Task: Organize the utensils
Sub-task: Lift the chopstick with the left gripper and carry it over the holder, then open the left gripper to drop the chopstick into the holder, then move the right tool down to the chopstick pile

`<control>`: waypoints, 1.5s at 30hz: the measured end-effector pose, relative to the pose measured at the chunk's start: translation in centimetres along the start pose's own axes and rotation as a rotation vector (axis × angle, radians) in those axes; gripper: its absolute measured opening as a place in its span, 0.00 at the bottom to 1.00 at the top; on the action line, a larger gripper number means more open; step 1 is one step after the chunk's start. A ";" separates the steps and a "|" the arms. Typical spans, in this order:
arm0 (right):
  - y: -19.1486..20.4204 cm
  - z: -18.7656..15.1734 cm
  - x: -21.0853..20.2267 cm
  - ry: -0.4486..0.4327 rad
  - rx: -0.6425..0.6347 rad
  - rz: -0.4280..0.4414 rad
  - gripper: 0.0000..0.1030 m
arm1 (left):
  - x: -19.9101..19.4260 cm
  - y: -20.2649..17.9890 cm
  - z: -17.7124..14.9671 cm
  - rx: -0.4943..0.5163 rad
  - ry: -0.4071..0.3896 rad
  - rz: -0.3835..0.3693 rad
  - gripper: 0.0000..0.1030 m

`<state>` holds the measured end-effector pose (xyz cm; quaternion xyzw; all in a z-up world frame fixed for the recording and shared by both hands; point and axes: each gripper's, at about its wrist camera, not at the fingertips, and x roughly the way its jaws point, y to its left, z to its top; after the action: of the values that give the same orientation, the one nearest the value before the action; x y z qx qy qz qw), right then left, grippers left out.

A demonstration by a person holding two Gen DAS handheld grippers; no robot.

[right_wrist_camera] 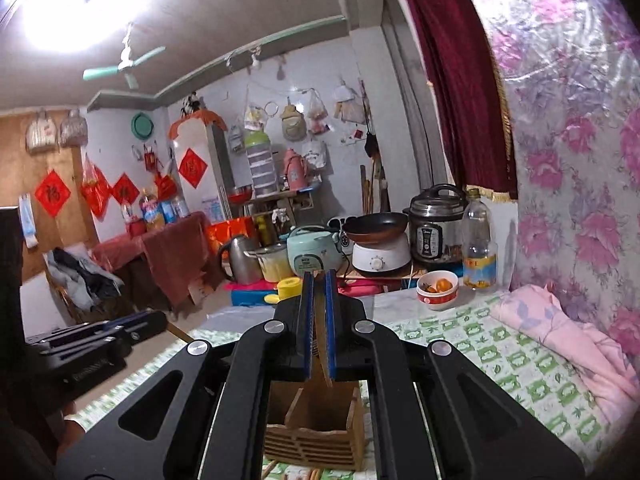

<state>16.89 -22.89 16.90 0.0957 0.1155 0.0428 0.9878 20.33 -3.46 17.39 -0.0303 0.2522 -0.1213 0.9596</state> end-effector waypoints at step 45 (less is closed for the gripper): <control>0.7 -7.4 -1.8 0.134 -0.095 -0.195 0.64 | -1.2 3.4 -9.2 0.009 0.074 0.120 0.74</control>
<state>13.32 -21.04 10.34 0.0341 0.1880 -0.0418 0.9807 15.51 0.16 9.53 -0.0064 0.2883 -0.0658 0.9552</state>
